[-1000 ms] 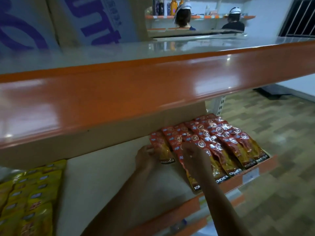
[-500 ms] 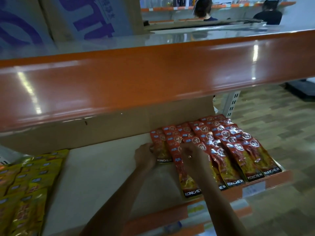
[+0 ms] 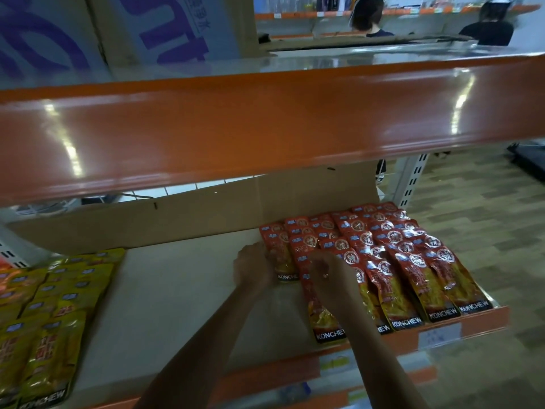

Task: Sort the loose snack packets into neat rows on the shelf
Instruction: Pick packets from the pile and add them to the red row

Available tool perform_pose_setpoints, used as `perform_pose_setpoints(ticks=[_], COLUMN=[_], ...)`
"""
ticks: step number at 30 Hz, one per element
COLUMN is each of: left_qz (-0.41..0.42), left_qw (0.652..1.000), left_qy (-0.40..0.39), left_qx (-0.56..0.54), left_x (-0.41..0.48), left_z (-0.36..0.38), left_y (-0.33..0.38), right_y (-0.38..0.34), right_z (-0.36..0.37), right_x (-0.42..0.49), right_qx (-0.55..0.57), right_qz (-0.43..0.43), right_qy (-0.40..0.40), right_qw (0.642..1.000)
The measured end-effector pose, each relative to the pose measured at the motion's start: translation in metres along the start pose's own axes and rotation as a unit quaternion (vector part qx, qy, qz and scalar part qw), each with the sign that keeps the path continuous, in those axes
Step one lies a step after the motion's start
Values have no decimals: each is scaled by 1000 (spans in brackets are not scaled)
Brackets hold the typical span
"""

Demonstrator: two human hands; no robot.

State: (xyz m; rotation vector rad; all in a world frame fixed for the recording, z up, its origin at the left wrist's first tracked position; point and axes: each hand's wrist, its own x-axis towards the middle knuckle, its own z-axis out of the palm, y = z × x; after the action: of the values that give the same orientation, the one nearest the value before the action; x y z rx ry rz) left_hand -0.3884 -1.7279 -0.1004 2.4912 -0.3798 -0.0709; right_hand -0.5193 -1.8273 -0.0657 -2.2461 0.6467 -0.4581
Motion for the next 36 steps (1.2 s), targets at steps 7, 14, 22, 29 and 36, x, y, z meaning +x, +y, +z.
perform_pose_setpoints(ticks=[7, 14, 22, 29, 36], left_qz=[14, 22, 54, 66, 67], left_qw=[996, 996, 992, 988, 995], left_qy=[-35, -73, -106, -117, -69], left_qx=[-86, -55, -48, -74, -31], left_x=[14, 30, 45, 43, 20], left_z=[2, 0, -9, -12, -24], left_y=[3, -2, -9, -10, -17], right_y=[1, -31, -41, -40, -39], right_z=[2, 33, 47, 49, 51], right_x=[-2, 11, 22, 18, 10], right_qx=[-23, -134, -224, -237, -254], right_qz=[-27, -137, -146, -152, -147], right_qy=[-9, -84, -171, -170, -180], right_qw=[999, 978, 948, 944, 939])
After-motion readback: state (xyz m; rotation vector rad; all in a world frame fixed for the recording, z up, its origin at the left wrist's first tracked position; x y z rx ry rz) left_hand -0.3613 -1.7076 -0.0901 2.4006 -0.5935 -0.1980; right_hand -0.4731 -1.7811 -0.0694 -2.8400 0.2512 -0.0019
